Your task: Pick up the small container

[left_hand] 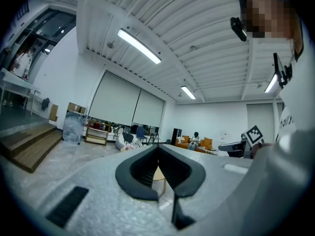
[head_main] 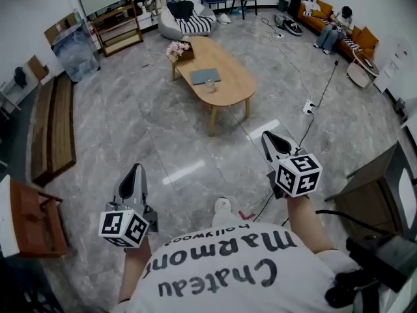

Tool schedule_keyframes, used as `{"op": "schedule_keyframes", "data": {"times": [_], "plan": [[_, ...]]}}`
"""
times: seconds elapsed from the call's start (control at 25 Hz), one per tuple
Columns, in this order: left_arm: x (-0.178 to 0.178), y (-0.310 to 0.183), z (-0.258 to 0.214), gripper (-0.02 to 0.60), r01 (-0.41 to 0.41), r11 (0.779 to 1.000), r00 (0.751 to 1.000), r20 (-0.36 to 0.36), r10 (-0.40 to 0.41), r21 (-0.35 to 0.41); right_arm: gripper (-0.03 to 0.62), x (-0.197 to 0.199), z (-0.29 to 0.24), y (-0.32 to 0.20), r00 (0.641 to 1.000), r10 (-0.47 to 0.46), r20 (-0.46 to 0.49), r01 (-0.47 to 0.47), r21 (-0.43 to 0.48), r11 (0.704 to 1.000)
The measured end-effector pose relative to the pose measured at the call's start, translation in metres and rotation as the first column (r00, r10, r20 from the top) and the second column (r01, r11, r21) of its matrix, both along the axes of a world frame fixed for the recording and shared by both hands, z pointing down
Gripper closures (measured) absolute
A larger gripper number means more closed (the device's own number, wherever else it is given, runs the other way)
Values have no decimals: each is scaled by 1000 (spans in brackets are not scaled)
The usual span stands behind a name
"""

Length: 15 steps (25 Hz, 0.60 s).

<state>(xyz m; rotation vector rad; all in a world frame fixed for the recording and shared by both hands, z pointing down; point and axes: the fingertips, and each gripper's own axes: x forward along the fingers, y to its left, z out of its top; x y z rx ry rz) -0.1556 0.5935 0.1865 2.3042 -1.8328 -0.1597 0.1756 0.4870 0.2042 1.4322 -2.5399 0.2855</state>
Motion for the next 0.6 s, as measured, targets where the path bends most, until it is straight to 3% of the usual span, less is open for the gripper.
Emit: {"op": "schedule_keyframes", "data": {"times": [0.4, 0.6], "plan": [[7, -133, -21, 568, 20, 997, 1000, 11, -21, 72, 582, -4, -22, -145, 999, -48, 25, 46, 63, 997], [11, -191, 2, 568, 36, 999, 999, -39, -35, 29, 582, 2, -3, -199, 997, -66, 44, 65, 27, 998]]}}
